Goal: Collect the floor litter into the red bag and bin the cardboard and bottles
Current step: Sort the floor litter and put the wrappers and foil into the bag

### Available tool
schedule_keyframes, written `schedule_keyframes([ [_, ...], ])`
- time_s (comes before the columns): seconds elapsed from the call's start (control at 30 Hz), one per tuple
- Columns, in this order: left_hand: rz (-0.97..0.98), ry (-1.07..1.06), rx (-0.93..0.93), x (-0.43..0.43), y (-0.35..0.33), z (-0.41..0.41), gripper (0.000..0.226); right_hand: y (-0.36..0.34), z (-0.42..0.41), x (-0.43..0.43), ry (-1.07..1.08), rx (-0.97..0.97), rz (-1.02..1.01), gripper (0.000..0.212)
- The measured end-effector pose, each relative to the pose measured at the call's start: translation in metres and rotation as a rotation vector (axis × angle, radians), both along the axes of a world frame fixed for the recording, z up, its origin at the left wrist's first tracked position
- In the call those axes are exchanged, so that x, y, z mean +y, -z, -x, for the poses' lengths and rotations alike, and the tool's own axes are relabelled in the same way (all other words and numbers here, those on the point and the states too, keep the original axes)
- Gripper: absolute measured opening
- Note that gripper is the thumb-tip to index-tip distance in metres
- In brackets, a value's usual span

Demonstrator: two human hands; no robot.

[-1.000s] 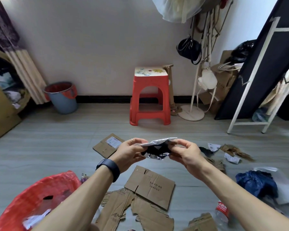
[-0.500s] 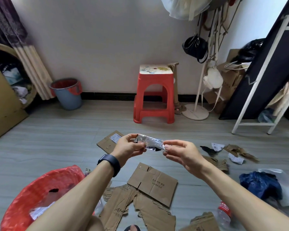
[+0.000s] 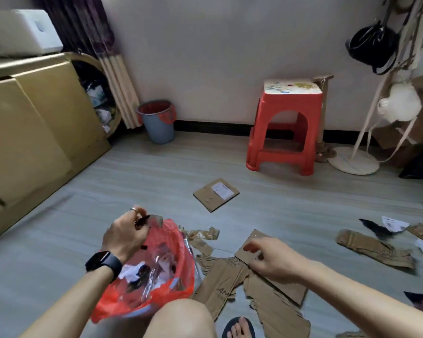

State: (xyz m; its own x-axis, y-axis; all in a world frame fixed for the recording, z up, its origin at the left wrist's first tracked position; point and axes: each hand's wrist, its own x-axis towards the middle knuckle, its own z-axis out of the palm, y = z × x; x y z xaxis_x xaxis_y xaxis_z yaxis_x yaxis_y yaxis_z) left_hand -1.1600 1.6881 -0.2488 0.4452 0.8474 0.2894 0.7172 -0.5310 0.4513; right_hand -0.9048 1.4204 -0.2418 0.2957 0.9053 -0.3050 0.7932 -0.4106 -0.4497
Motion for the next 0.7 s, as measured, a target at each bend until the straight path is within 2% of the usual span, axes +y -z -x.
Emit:
schedule_keyframes([
  [0.1, -0.05, 0.019, 0.282, 0.004, 0.049, 0.039, 0.014, 0.027, 0.032, 0.03, -0.129, -0.037, 0.07, 0.046],
  [0.2, 0.015, 0.087, 0.559, 0.003, 0.101, 0.05, 0.037, 0.058, 0.062, 0.067, -0.159, 0.016, 0.047, 0.053],
  [0.27, 0.193, 0.115, 0.611, 0.002, 0.131, 0.048, 0.042, 0.075, 0.08, 0.087, -0.128, 0.076, -0.027, 0.058],
  [0.37, 0.57, 0.166, 0.625, 0.007, 0.168, 0.034, 0.052, 0.106, 0.107, 0.118, -0.095, 0.17, -0.081, 0.074],
  [0.43, 0.688, 0.179, 0.624, 0.013, 0.186, 0.027, 0.057, 0.119, 0.118, 0.126, -0.105, 0.145, -0.073, 0.082],
  [0.63, 0.554, 0.278, 0.93, 0.023, 0.242, 0.04, 0.092, 0.141, 0.127, 0.128, -0.109, 0.052, -0.138, 0.082],
  [0.7, 0.579, 0.269, 0.921, 0.029, 0.259, 0.039, 0.095, 0.147, 0.127, 0.127, -0.096, 0.064, -0.155, 0.081],
])
